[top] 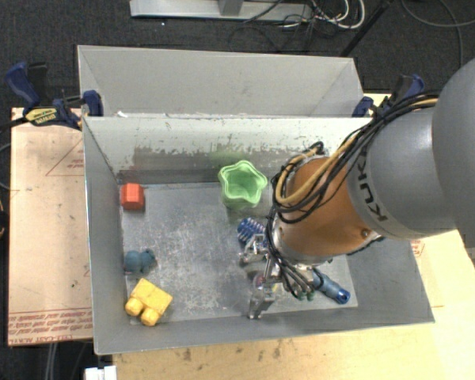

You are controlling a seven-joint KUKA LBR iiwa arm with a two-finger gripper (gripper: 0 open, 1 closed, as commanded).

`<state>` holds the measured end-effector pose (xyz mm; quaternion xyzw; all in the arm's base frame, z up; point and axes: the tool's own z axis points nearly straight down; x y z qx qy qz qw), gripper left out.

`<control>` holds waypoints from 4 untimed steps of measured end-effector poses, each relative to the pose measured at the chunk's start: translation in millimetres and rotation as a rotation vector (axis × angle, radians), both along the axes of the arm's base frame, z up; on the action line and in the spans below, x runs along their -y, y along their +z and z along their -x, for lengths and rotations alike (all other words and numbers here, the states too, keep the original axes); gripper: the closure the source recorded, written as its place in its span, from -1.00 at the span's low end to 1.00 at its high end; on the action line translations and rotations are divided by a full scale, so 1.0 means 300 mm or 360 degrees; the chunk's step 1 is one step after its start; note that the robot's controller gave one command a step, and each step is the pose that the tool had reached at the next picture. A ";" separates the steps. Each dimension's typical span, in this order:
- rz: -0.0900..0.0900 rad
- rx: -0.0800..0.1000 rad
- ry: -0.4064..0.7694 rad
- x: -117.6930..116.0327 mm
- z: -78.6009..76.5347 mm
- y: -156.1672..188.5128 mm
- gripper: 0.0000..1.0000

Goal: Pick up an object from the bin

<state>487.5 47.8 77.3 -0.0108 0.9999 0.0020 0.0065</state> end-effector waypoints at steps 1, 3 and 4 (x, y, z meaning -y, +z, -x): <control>0.0007 -0.0018 -0.0272 0.230 -0.043 0.022 -1.00; 0.0002 -0.0021 -0.0267 0.222 -0.042 0.021 -1.00; 0.0001 -0.0024 -0.0325 0.094 0.002 0.021 -1.00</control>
Offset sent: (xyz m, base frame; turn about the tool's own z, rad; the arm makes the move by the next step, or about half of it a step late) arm 0.0123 -0.0670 0.0068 0.1659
